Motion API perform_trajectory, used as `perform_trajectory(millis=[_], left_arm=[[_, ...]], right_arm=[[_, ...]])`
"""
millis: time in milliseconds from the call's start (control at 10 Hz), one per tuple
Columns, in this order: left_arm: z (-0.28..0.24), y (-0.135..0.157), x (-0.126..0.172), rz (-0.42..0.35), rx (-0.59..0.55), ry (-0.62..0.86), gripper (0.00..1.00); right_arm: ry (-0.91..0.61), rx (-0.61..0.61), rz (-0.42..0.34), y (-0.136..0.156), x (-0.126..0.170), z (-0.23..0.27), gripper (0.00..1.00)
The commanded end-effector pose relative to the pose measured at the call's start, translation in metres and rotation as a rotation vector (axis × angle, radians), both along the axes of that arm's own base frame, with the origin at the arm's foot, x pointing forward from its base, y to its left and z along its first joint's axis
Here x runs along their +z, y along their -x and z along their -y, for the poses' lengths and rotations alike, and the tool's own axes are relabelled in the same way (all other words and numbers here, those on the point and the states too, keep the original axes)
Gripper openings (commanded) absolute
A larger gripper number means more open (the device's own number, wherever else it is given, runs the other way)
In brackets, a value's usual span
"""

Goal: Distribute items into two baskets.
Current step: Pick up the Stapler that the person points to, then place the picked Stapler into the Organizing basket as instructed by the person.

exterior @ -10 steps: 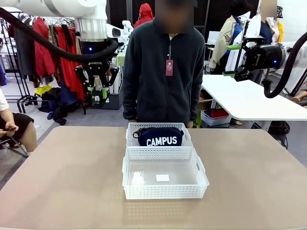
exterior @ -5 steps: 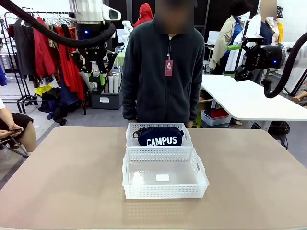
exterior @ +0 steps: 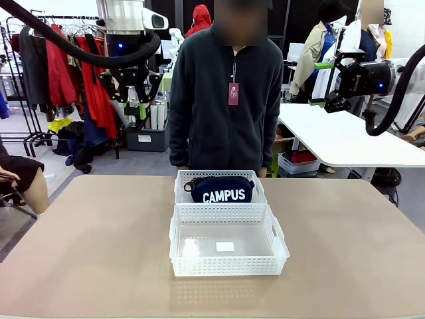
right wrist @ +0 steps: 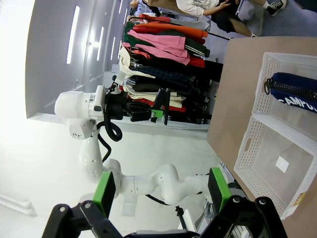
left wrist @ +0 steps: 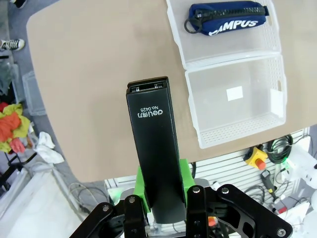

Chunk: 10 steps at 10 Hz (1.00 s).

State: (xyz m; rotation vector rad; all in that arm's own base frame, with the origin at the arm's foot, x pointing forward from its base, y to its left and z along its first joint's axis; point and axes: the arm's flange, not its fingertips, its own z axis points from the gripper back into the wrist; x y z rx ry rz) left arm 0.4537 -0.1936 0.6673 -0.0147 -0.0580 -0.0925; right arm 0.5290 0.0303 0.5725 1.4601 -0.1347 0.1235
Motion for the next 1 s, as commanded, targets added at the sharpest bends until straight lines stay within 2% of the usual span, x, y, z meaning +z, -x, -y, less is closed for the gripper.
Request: perform_trajectory(millis=[0, 900], left_arm=[[-0.0005, 0.0029, 0.0015, 0.003, 0.011, 0.000, 0.00], [-0.0005, 0.0029, 0.0015, 0.003, 0.011, 0.000, 0.00]], right_arm=[[-0.004, -0.001, 0.004, 0.0009, 0.0023, 0.0001, 1.00], [-0.004, -0.001, 0.004, 0.0009, 0.0023, 0.0001, 1.00]])
